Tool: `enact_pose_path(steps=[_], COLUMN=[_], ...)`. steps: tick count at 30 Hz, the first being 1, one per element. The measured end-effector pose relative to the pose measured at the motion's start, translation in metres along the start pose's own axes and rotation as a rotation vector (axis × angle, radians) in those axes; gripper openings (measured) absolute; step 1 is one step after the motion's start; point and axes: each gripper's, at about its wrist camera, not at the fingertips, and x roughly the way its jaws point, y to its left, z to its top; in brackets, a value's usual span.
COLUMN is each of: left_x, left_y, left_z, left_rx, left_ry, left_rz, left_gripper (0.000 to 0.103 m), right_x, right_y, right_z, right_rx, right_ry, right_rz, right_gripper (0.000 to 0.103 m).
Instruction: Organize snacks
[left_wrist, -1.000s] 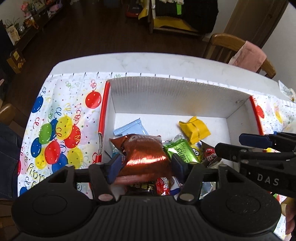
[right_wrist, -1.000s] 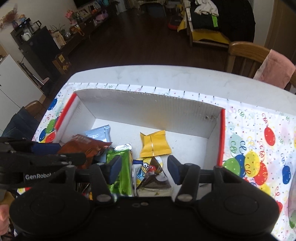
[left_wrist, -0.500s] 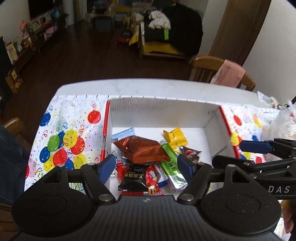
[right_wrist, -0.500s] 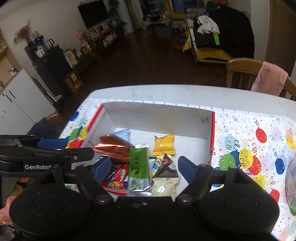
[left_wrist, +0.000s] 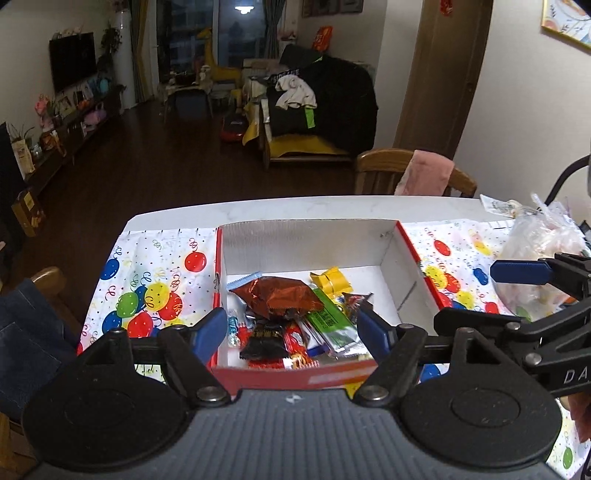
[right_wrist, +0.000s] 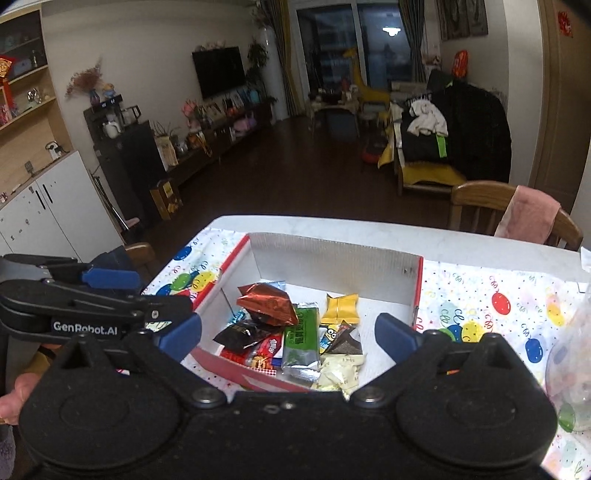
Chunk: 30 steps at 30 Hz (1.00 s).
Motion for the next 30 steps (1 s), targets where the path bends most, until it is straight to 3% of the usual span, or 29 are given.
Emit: enact_pose_path(steps=[10, 16, 21, 30], left_x=[-0.028, -0.04, -0.045, -0.049], left_y=[-0.006, -0.013, -0.016, -0.017], left_z=[-0.031, -0.046, -0.051, -0.045], left_rx=[0.002, 0.036, 0.027, -0.009], left_ry=[-0.032, -0.062, -0.072, -0.059], left_rz=[-0.01, -0.033, -0.04, -0.05], left_gripper=[0.079, 0.088, 0.099, 0.1], right_x=[-0.026, -0.03, -0.035, -0.045], right_y=[0.016, 0.018, 0.011, 0.005], right_z=[-0.029, -0.045, -0.057, -0.058], right_rx=[-0.036, -0.005, 0.038, 0.076], right_ry=[-0.063, -0.073, -0.064, -0.062], right_rz=[-0.01, -0.015, -0.023, -0.054], right_gripper=[0.103, 0.103, 0.103, 0.103])
